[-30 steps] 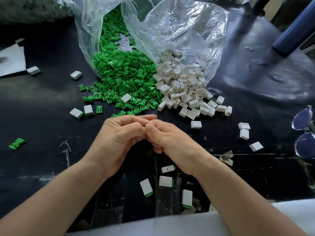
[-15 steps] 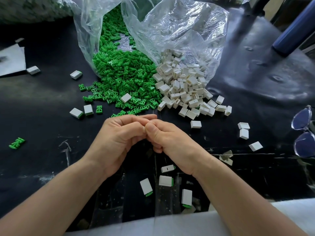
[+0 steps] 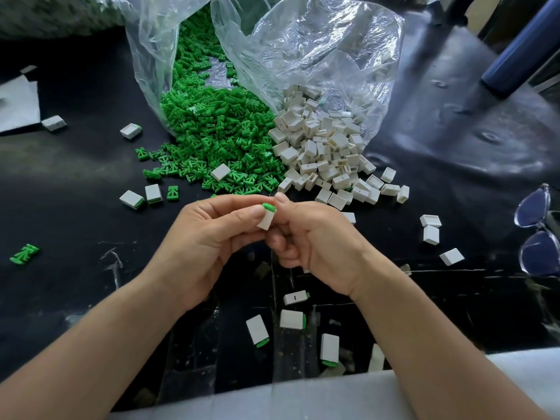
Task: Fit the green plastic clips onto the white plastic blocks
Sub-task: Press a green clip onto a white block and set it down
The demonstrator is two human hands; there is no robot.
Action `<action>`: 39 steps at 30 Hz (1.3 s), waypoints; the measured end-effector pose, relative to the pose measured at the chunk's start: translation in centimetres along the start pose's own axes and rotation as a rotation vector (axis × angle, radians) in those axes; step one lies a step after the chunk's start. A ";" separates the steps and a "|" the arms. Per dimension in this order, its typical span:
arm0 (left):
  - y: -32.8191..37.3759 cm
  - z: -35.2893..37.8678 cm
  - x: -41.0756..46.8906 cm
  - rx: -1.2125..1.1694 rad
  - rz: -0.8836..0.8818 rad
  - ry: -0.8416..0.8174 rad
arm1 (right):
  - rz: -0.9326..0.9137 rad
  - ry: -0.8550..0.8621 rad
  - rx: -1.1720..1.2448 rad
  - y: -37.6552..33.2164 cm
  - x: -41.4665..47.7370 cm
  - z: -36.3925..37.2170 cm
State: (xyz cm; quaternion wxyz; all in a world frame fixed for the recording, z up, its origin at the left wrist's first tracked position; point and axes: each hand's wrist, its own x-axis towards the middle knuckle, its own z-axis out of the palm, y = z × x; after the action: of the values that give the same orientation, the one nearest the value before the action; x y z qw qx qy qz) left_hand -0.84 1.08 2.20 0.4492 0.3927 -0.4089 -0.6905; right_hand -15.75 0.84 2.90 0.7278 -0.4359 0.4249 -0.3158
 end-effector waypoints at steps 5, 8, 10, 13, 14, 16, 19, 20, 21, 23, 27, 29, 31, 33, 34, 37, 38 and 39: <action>0.4 -0.1 0.1 0.040 -0.038 0.121 | -0.066 0.233 -0.180 -0.1 0.2 -0.7; 0.5 0.0 -0.2 0.097 -0.035 0.088 | -0.163 0.443 -0.367 0.0 0.5 -1.3; 0.4 0.1 -0.4 0.181 -0.043 0.022 | -0.264 0.597 -0.622 0.3 0.9 -1.6; 0.4 0.6 -0.9 0.342 -0.085 -0.156 | -0.355 0.663 -0.908 0.7 1.2 -1.5; 0.3 0.8 -1.0 0.372 -0.097 -0.199 | -0.373 0.637 -0.966 0.8 1.4 -1.5; 0.3 0.9 -1.1 0.397 -0.102 -0.227 | -0.382 0.565 -1.057 0.9 1.7 -1.5; 0.3 0.7 -1.0 0.379 -0.078 -0.185 | -0.333 0.508 -1.186 1.0 2.0 -1.7; 0.3 0.7 -0.9 0.366 -0.071 -0.163 | -0.318 0.509 -1.217 1.1 2.1 -1.8; 0.3 0.7 -0.9 0.357 -0.064 -0.141 | -0.309 0.512 -1.235 1.2 2.2 -1.8; 0.2 0.7 -0.7 0.348 -0.062 -0.104 | -0.300 0.539 -1.240 1.2 2.2 -1.9; 0.0 0.6 -0.5 0.353 -0.047 -0.008 | -0.333 0.582 -1.185 1.3 2.2 -2.3; -0.2 0.3 -0.3 0.341 -0.025 0.090 | -0.390 0.591 -1.045 1.2 2.2 -2.2; -0.3 0.0 0.0 0.351 0.016 0.176 | -0.428 0.596 -0.834 0.9 2.0 -1.9; -0.3 -0.1 0.1 0.374 0.037 0.207 | -0.423 0.567 -0.634 0.7 1.8 -1.5; -0.3 -0.1 0.1 0.385 0.039 0.201 | -0.417 0.534 -0.565 0.6 1.7 -1.4; -0.2 0.1 -0.1 0.381 0.046 0.139 | -0.404 0.423 -0.476 0.8 1.6 -0.7; -0.1 0.2 -0.2 0.372 0.051 0.132 | -0.404 0.392 -0.475 0.9 1.6 -0.5; -0.1 0.2 -0.2 0.361 0.053 0.139 | -0.408 0.366 -0.479 1.0 1.7 -0.3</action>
State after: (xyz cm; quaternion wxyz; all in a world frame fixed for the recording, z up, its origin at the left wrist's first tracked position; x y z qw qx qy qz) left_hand -0.98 1.31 2.17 0.4166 0.5027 -0.5043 -0.5651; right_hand -15.20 -0.23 1.30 0.4388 -0.6062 0.5143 -0.4188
